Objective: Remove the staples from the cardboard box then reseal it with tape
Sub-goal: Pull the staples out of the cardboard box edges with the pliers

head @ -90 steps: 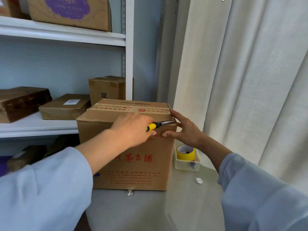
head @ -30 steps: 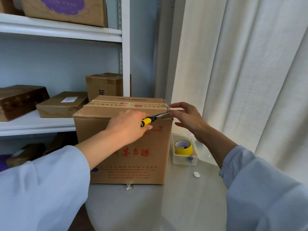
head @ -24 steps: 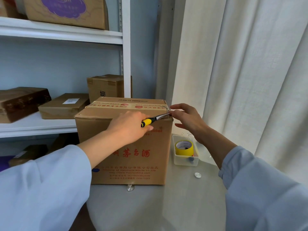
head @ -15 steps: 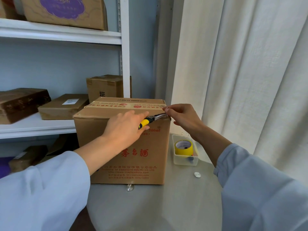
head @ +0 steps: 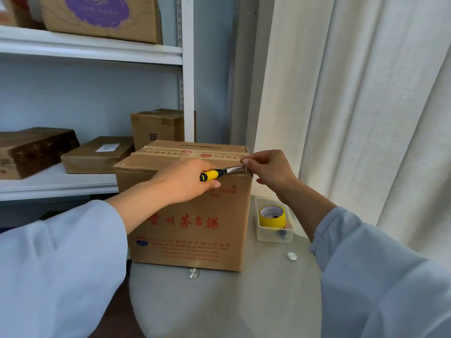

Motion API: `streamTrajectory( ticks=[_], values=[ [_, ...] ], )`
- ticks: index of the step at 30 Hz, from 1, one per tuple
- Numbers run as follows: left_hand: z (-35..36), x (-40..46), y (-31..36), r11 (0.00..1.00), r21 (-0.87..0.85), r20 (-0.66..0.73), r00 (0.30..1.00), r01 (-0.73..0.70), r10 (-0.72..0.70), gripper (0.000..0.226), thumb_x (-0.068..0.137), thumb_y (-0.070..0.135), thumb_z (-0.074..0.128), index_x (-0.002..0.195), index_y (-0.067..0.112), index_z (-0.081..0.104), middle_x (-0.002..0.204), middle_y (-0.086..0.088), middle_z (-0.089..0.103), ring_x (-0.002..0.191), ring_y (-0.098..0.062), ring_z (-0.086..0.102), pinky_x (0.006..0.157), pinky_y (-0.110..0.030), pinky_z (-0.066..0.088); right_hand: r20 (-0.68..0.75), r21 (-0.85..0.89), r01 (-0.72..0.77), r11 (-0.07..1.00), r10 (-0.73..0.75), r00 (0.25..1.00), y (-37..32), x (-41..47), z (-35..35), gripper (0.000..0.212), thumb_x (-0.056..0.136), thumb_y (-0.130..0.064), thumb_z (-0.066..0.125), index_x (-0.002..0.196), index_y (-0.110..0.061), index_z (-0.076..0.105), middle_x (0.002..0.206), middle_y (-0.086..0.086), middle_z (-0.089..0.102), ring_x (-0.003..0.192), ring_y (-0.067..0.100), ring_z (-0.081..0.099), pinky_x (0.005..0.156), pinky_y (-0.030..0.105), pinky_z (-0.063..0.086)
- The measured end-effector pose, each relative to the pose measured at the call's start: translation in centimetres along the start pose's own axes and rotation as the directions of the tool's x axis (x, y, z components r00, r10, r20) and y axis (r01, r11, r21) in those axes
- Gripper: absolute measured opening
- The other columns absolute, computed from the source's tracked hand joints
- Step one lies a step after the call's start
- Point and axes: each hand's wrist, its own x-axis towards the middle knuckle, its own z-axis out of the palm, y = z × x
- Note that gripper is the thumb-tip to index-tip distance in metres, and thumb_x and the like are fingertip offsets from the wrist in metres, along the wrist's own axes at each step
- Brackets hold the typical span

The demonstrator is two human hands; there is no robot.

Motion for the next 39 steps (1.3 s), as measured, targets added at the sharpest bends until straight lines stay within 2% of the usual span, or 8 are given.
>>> streamTrajectory(
  ticks=[4,9,18,24,27,32,36,39],
  values=[
    [-0.5,0.4,-0.3,0.999,-0.039,0.055,0.998,-0.031,0.033,0.03,0.089,0.045,0.058,0.111,0.027,0.065,0.086,0.0,0.062,0.076,-0.016,0.056,0.061,-0.026,0.04,-0.015,-0.039,0.006,0.999,-0.007,1.0,-0.1,0.2,0.0,0.016,0.091,-0.025,0.064,0.098,-0.013,0.073,0.093,0.002,0.067,0.082,0.016,0.055,0.066,0.025,0.044],
    [0.3,0.2,0.0,0.927,0.373,-0.158,0.983,-0.034,0.099,0.041,0.091,0.051,0.051,0.127,0.031,0.053,0.116,0.003,0.061,0.104,-0.018,0.057,0.081,-0.036,0.053,-0.049,-0.114,0.028,0.993,-0.033,0.998,-0.3,0.3,0.1,0.014,0.092,-0.027,0.062,0.097,-0.017,0.071,0.092,0.001,0.066,0.077,0.015,0.055,0.061,0.023,0.039],
    [0.4,1.2,0.2,0.99,-0.141,-0.005,1.0,-0.018,0.018,0.025,0.09,0.046,0.056,0.094,0.022,0.063,0.088,0.001,0.06,0.081,-0.018,0.057,0.066,-0.03,0.046,-0.164,-0.31,-0.014,0.951,-0.039,0.986,-1.3,0.9,0.6,0.022,0.098,-0.034,0.045,0.105,-0.023,0.062,0.101,0.0,0.068,0.094,0.024,0.061,0.071,0.032,0.042],
    [0.6,1.2,0.6,0.988,0.154,-0.147,0.989,0.027,-0.005,0.037,0.09,0.051,0.052,0.118,0.027,0.056,0.107,0.001,0.059,0.094,-0.017,0.055,0.076,-0.036,0.053,-0.2,-0.276,-0.042,0.96,-0.014,0.98,-1.2,1.1,0.2,0.02,0.098,-0.031,0.048,0.1,-0.02,0.065,0.101,0.002,0.067,0.092,0.022,0.058,0.067,0.029,0.038],
    [1.3,1.2,1.4,0.96,0.275,-0.257,0.966,0.049,0.025,0.038,0.09,0.048,0.055,0.121,0.026,0.054,0.107,-0.002,0.054,0.094,-0.02,0.055,0.074,-0.035,0.052,-0.253,-0.195,-0.046,0.98,-0.005,0.968,-0.7,1.0,0.2,0.021,0.098,-0.032,0.046,0.106,-0.021,0.063,0.101,0.002,0.069,0.095,0.023,0.064,0.076,0.034,0.05],
    [3.5,2.5,2.4,0.971,0.235,-0.282,0.959,0.049,0.02,0.038,0.09,0.032,0.06,0.126,0.024,0.052,0.117,-0.005,0.048,0.098,-0.022,0.053,0.076,-0.036,0.054,-0.346,-0.209,-0.079,0.975,0.002,0.938,0.3,0.5,-0.5,0.026,0.1,-0.027,0.042,0.115,-0.018,0.061,0.108,0.004,0.068,0.099,0.025,0.061,0.08,0.034,0.048],
    [3.9,3.4,3.6,0.998,0.032,-0.225,0.974,0.051,-0.042,0.033,0.092,0.034,0.057,0.123,0.023,0.052,0.12,-0.005,0.041,0.087,-0.022,0.055,0.071,-0.034,0.053,-0.447,-0.181,-0.048,0.982,-0.039,0.894,0.4,0.5,-0.9,0.023,0.1,-0.025,0.041,0.109,-0.02,0.062,0.103,0.001,0.069,0.096,0.025,0.062,0.074,0.033,0.046],
    [4.3,2.8,4.0,0.995,0.1,-0.283,0.959,0.018,0.011,0.033,0.092,0.037,0.056,0.12,0.021,0.051,0.116,-0.006,0.042,0.083,-0.022,0.056,0.07,-0.038,0.055,-0.522,-0.189,-0.008,0.982,-0.093,0.848,0.2,0.3,-1.3,0.022,0.101,-0.028,0.039,0.108,-0.02,0.058,0.099,-0.003,0.07,0.091,0.021,0.063,0.068,0.029,0.04]
  ],
)
